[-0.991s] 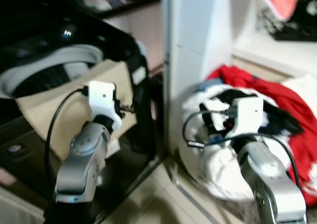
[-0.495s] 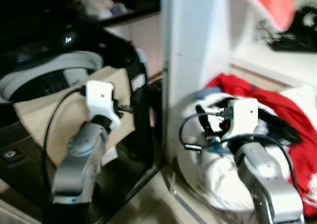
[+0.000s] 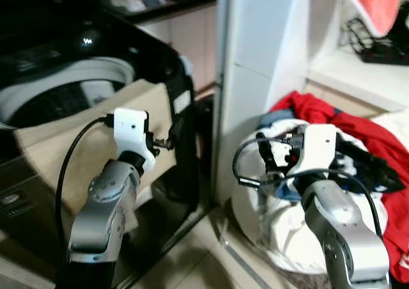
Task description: Clothes washing
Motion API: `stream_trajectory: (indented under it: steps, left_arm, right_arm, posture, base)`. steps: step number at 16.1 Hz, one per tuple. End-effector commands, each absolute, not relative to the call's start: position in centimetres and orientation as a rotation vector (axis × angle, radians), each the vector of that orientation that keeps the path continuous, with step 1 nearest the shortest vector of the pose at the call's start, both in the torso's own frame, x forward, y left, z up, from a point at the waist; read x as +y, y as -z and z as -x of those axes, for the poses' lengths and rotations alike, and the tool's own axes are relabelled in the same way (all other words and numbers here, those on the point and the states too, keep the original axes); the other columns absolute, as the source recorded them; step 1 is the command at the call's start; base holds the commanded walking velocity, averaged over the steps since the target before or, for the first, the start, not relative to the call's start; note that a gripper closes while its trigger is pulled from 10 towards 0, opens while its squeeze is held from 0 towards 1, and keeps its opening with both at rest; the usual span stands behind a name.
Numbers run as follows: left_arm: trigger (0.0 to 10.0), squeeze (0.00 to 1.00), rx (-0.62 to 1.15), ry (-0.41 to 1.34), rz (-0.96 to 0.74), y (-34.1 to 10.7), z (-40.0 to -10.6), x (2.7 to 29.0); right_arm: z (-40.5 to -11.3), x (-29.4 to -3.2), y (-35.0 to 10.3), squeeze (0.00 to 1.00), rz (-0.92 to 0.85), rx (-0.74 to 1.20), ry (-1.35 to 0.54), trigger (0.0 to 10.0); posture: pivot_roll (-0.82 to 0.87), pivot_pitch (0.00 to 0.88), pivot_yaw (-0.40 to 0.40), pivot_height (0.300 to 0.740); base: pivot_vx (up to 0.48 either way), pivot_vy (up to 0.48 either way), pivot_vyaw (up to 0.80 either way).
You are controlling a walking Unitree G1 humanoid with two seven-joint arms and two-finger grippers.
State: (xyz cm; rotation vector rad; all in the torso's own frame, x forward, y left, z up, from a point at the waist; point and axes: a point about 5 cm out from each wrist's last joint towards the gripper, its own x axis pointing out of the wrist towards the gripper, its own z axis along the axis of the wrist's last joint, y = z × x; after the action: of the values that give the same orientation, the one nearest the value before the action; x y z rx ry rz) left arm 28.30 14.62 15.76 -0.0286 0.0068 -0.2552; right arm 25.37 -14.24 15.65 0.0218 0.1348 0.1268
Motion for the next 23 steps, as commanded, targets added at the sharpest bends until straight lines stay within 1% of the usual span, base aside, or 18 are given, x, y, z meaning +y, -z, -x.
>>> stream_trajectory:
  steps: [1,2,3,6,9,10,12,13,14,16,19,23]
  left_arm:
    - [10.0,0.0,0.004,0.27,0.023,-16.0,-28.6,14.5]
    - [10.0,0.0,0.005,0.275,0.024,-16.0,-28.7,14.3]
    - [10.0,0.0,0.006,0.287,0.021,-16.1,-28.8,14.2]
    - [10.0,0.0,0.016,0.321,0.012,-15.8,-28.8,13.8]
    - [10.0,0.0,0.033,0.389,0.011,-15.5,-28.8,13.1]
    - [10.0,0.0,0.033,0.39,0.015,-15.5,-28.9,13.0]
    - [10.0,0.0,0.009,0.376,-0.002,-15.7,-29.0,13.1]
    - [10.0,0.0,-0.02,0.356,-0.029,-16.0,-29.2,13.3]
    - [10.0,0.0,-0.037,0.349,-0.024,-16.3,-29.4,13.4]
    - [10.0,0.0,-0.038,0.353,-0.015,-16.4,-29.4,13.4]
    - [10.0,0.0,-0.046,0.349,-0.036,-16.4,-29.6,13.3]
    - [10.0,0.0,-0.061,0.359,-0.032,-16.7,-30.1,12.8]
  right_arm:
    - [-25.4,-14.8,-16.3,0.0,-0.015,0.118,-0.101,10.0]
    - [-25.6,-15.1,-16.4,0.44,-0.02,0.116,-0.086,10.0]
    - [-25.9,-15.8,-16.6,1.0,-0.028,0.116,-0.046,10.0]
    - [-26.1,-17.4,-16.4,1.0,-0.002,0.156,0.052,10.0]
    - [-25.9,-19.0,-15.8,1.0,0.03,0.228,0.194,10.0]
    - [-25.9,-19.0,-16.0,1.0,0.029,0.213,0.186,10.0]
    - [-26.0,-18.1,-16.5,1.0,0.022,0.169,0.106,10.0]
    - [-25.9,-17.0,-17.0,0.0,0.007,0.13,0.036,10.0]
    - [-25.5,-16.0,-17.1,0.0,-0.011,0.116,-0.023,10.0]
    - [-25.0,-15.1,-16.7,0.0,0.003,0.115,-0.047,10.0]
    - [-24.8,-14.8,-16.5,0.0,-0.001,0.105,-0.038,10.0]
    - [-24.3,-15.3,-16.2,0.0,-0.028,0.107,-0.011,10.0]
  posture:
    - [-0.12,0.0,0.046,0.74]
    - [-0.12,0.0,0.046,0.74]
    - [-0.12,0.0,0.046,0.74]
    - [-0.12,0.0,0.054,0.74]
    - [-0.12,0.0,0.058,0.74]
    - [-0.12,0.0,0.061,0.74]
    - [-0.13,0.0,0.063,0.74]
    - [-0.13,0.0,0.064,0.74]
    - [-0.13,0.0,0.064,0.74]
    - [-0.13,0.0,0.064,0.74]
    - [-0.13,0.0,0.067,0.74]
    - [-0.14,0.0,0.074,0.74]
  base:
    - [0.0,0.0,0.0]
    - [0.0,0.0,0.0]
    - [0.0,0.0,0.0]
    - [0.0,0.0,0.0]
    - [0.0,0.0,0.0]
    - [0.0,0.0,0.0]
    - [0.0,0.0,0.0]
    - [0.0,0.0,0.0]
    - [0.0,0.0,0.0]
    - [0.0,0.0,0.0]
    - [0.0,0.0,0.0]
    - [0.0,0.433,-0.49]
